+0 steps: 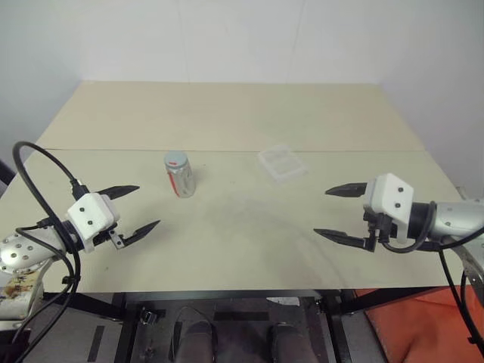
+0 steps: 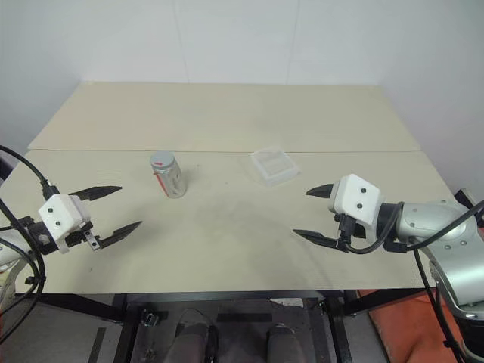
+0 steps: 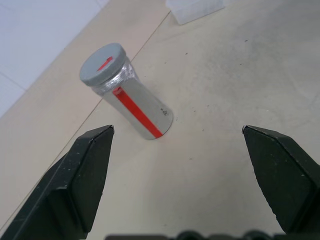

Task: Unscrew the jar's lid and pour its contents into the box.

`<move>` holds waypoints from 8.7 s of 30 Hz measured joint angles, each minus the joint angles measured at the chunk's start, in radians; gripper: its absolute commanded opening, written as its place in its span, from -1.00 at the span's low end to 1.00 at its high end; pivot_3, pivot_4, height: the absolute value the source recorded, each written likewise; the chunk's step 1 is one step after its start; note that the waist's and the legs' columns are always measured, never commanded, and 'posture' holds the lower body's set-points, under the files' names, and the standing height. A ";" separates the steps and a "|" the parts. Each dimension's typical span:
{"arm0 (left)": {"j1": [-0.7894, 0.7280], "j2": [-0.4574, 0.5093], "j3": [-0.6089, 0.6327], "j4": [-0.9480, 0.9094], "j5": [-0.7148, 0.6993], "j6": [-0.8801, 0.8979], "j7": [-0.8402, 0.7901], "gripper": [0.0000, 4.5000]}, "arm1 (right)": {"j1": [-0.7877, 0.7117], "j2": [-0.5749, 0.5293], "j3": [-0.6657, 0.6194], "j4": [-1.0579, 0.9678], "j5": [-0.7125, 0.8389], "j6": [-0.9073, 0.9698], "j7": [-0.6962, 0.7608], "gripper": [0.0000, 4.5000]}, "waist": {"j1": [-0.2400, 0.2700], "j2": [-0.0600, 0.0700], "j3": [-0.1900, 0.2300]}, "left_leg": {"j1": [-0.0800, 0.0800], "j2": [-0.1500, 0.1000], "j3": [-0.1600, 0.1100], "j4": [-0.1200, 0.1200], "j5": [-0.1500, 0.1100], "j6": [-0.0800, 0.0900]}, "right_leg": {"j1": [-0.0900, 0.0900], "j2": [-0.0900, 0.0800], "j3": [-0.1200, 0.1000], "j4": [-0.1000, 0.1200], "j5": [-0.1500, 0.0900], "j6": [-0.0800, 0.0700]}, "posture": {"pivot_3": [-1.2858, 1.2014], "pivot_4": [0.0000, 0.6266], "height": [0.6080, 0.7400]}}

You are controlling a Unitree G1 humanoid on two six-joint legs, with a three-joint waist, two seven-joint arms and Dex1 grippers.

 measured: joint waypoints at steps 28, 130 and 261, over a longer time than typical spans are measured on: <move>-0.027 -0.503 -0.146 0.002 0.154 0.032 0.421 0.99 | -0.228 0.149 0.147 0.138 -0.070 0.015 -0.108 1.00 | 0.006 0.000 0.000 | 0.000 -0.002 -0.006 0.001 0.000 0.000 | 0.001 -0.001 0.000 0.000 0.000 0.000 | 0.03 -0.52 1.00; -0.347 -0.674 -0.358 0.118 0.068 0.115 0.368 -0.14 | -0.447 0.744 0.344 0.062 -0.091 0.270 -0.590 1.00 | 0.000 0.000 0.000 | -0.002 -0.003 -0.012 0.000 0.000 0.000 | -0.001 0.000 -0.001 0.001 0.001 0.000 | 0.03 -0.52 1.00; -0.304 -0.561 -0.366 -0.034 -0.061 0.199 0.177 -0.14 | -0.510 0.576 0.221 0.251 0.064 -0.010 -0.059 0.99 | -0.003 0.003 0.005 | -0.005 -0.002 -0.012 -0.003 0.001 -0.002 | -0.008 -0.001 0.000 0.001 0.001 0.000 | 0.03 -0.52 1.00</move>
